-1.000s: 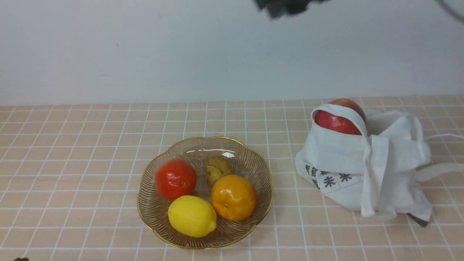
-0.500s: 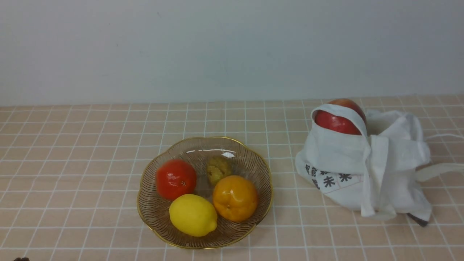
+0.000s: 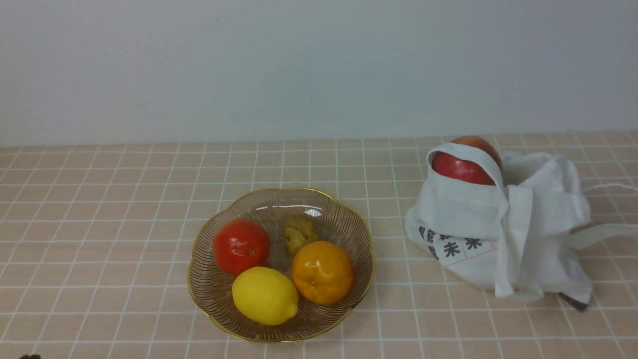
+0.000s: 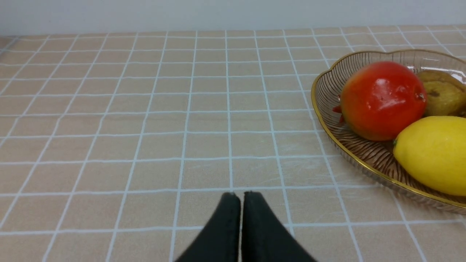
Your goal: Take the fruit out of the bag on the brown coffee tablecloth and place them on the plate.
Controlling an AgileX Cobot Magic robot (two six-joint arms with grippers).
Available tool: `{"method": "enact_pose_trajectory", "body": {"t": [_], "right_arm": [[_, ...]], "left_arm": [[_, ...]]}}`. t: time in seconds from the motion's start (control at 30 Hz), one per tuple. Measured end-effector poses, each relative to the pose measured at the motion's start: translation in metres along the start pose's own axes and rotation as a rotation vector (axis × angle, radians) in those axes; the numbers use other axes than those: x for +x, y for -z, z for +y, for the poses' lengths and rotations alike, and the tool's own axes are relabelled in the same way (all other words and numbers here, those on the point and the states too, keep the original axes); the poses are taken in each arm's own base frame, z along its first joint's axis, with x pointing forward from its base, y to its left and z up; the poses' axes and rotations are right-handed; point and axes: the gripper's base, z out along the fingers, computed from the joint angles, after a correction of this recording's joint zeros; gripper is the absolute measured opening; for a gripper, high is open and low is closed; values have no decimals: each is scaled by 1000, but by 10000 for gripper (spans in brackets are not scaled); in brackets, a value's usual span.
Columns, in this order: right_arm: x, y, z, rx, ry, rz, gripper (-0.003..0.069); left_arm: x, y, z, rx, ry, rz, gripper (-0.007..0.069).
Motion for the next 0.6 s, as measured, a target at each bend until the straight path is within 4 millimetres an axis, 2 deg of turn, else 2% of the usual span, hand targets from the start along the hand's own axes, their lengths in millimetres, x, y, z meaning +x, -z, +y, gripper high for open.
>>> {"method": "enact_pose_trajectory", "body": {"t": [0.17, 0.6], "right_arm": [[15, -2, -1, 2, 0, 39, -14], [20, -2, -3, 14, 13, 74, -14]], "left_arm": [[0, 0, 0, 1, 0, 0, -8], [0, 0, 0, 1, 0, 0, -8]]}}
